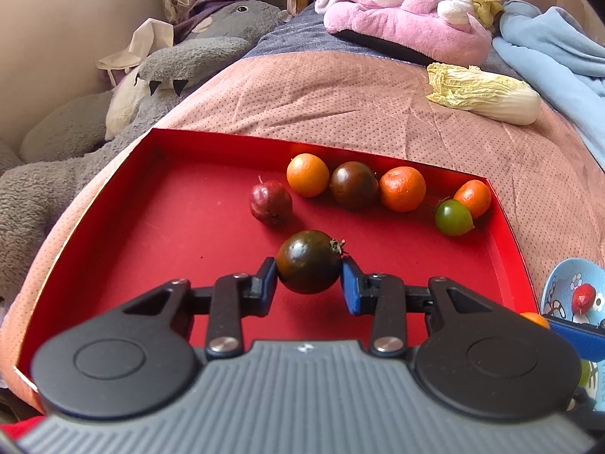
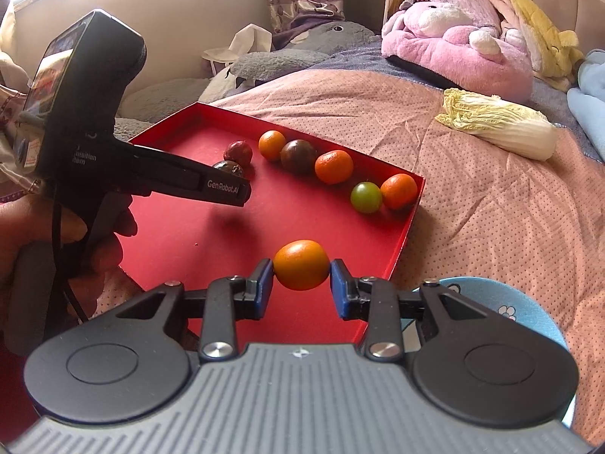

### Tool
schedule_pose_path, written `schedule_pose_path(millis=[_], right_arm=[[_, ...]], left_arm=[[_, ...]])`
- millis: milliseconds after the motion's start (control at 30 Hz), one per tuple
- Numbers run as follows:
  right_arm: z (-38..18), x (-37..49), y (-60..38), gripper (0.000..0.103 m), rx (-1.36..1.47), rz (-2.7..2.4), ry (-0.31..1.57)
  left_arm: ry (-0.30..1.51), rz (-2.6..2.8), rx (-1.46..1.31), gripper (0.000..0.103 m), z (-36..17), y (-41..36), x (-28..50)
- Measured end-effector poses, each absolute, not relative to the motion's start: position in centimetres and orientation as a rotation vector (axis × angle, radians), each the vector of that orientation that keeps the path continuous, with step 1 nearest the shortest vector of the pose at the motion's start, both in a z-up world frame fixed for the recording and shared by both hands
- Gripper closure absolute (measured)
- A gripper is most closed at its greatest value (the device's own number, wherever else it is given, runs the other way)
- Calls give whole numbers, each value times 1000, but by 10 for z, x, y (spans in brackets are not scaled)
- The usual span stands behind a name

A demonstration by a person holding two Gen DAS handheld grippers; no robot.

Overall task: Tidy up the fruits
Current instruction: 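Lift both held tomatoes from the tray and carry them toward the blue plate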

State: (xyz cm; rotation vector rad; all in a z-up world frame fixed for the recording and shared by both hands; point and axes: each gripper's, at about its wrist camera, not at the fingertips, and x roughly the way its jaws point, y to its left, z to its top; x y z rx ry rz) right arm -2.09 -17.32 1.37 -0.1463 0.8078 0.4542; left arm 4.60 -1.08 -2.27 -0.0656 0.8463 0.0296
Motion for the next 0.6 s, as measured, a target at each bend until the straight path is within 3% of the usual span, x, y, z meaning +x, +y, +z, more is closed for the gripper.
schedule_pose_path(millis=[600], right_arm=[[27,-44,-174,65,-173,456,782]], left_arm=[[798,13,-37,64,-9,-20,27]])
